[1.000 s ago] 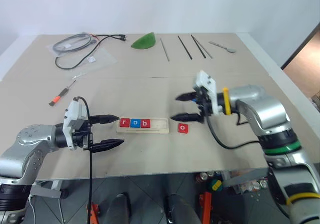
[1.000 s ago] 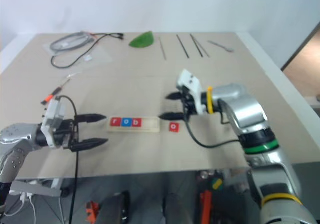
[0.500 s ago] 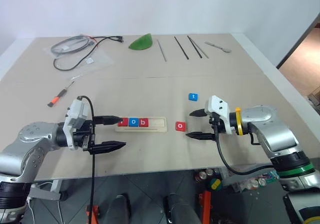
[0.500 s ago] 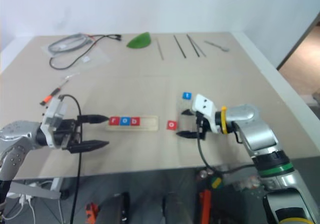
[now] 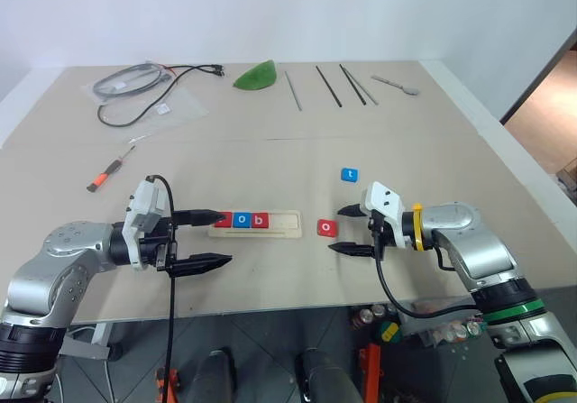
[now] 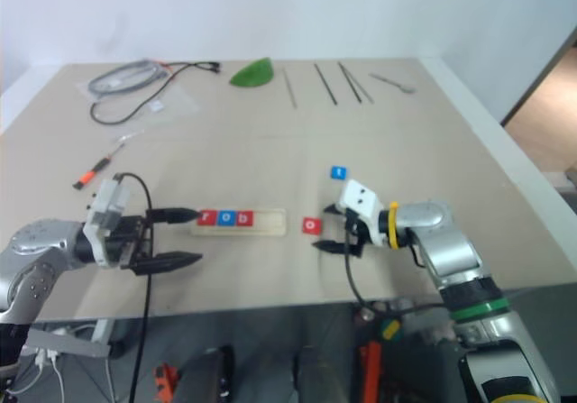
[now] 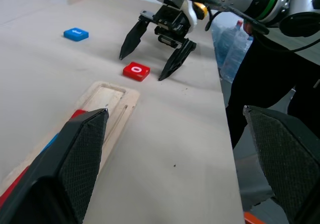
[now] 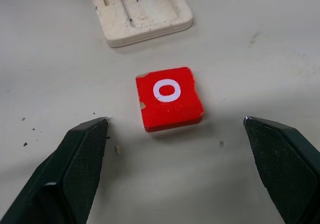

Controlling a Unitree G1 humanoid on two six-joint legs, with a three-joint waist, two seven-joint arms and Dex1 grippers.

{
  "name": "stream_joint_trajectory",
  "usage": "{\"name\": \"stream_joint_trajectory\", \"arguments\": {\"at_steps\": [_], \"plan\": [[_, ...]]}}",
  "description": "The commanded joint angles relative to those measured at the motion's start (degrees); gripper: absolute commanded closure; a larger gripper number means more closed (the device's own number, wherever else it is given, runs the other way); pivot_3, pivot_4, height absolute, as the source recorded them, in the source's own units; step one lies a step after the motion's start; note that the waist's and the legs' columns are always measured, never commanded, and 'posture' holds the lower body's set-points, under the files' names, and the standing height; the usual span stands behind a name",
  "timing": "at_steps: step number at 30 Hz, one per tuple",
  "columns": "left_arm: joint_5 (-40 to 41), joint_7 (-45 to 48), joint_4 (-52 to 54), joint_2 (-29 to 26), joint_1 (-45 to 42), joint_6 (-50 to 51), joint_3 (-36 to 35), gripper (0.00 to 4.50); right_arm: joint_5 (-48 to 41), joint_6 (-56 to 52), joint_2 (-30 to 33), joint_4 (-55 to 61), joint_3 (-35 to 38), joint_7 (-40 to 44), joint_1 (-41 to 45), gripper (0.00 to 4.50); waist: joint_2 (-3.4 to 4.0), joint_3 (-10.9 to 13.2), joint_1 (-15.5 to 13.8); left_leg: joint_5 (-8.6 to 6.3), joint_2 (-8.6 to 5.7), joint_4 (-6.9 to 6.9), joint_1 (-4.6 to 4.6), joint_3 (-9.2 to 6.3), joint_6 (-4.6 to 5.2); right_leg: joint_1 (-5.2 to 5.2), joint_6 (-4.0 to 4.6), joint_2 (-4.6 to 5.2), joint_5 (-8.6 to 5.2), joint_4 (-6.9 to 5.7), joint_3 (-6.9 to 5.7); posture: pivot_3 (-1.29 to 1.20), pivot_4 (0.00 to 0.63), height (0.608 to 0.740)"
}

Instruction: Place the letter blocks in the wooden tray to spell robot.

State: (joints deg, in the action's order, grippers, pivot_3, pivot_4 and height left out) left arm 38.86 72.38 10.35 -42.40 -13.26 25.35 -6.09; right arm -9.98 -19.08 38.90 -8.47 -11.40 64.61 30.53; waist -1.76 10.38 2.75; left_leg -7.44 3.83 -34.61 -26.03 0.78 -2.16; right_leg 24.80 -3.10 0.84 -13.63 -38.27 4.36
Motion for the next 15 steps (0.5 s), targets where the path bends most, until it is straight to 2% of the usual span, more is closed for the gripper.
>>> {"name": "stream_joint_trajectory", "arguments": {"at_steps": [1,4,8,13,14,15], "plan": [[-0.03,-0.42,0.61,0.08,0.11,-1.01,-1.14,0.0,0.91,1.17,-1.18,-1.82,-0.23,-0.33,1.4,0.02,0.0,0.0,0.01,0.0,0.0,0.0,0.02,0.0,0.01,-0.01,0.0,0.0,0.04,0.0,0.0,0.0,0.15,0.74],[-0.06,-0.62,0.63,0.13,0.24,-1.14,-1.18,0.0,0.99,1.41,-1.98,-2.82,-0.18,-0.15,1.95,0.02,0.0,0.0,0.02,0.03,0.0,-0.01,0.09,-0.01,0.04,-0.08,0.02,0.0,0.09,0.0,0.01,0.0,0.15,0.74],[-0.14,-0.99,1.04,0.1,0.83,-1.44,-1.47,0.0,1.06,2.05,-2.21,-2.92,-0.06,0.51,1.95,1.13,0.0,0.0,0.03,0.03,0.0,-0.01,0.41,-0.01,0.04,-0.4,0.04,0.0,0.12,0.0,0.02,0.0,0.15,0.74],[-0.26,-1.63,0.87,0.02,1.29,-1.99,-2.22,0.0,0.51,2.29,-2.32,-3.34,0.47,1.33,2.01,2.92,0.0,0.0,-0.03,0.03,-0.01,-0.01,0.48,0.01,0.04,-0.48,0.06,0.03,0.11,0.02,0.03,0.0,0.15,0.74],[-0.29,-1.74,0.72,-0.02,1.28,-2.06,-2.4,0.0,0.62,2.48,-2.36,-3.51,0.41,1.42,2.02,3.22,0.0,0.0,-0.03,0.03,-0.01,-0.01,0.48,0.01,0.04,-0.49,0.06,0.03,0.11,0.02,0.03,0.0,0.15,0.74],[-0.35,-1.79,0.61,-0.05,1.28,-2.13,-2.53,0.0,0.69,2.6,-2.4,-3.63,0.37,1.49,2.02,3.34,0.0,0.0,-0.03,0.03,-0.01,-0.01,0.48,0.02,0.04,-0.49,0.05,0.03,0.11,0.02,0.03,0.0,0.15,0.74]]}}
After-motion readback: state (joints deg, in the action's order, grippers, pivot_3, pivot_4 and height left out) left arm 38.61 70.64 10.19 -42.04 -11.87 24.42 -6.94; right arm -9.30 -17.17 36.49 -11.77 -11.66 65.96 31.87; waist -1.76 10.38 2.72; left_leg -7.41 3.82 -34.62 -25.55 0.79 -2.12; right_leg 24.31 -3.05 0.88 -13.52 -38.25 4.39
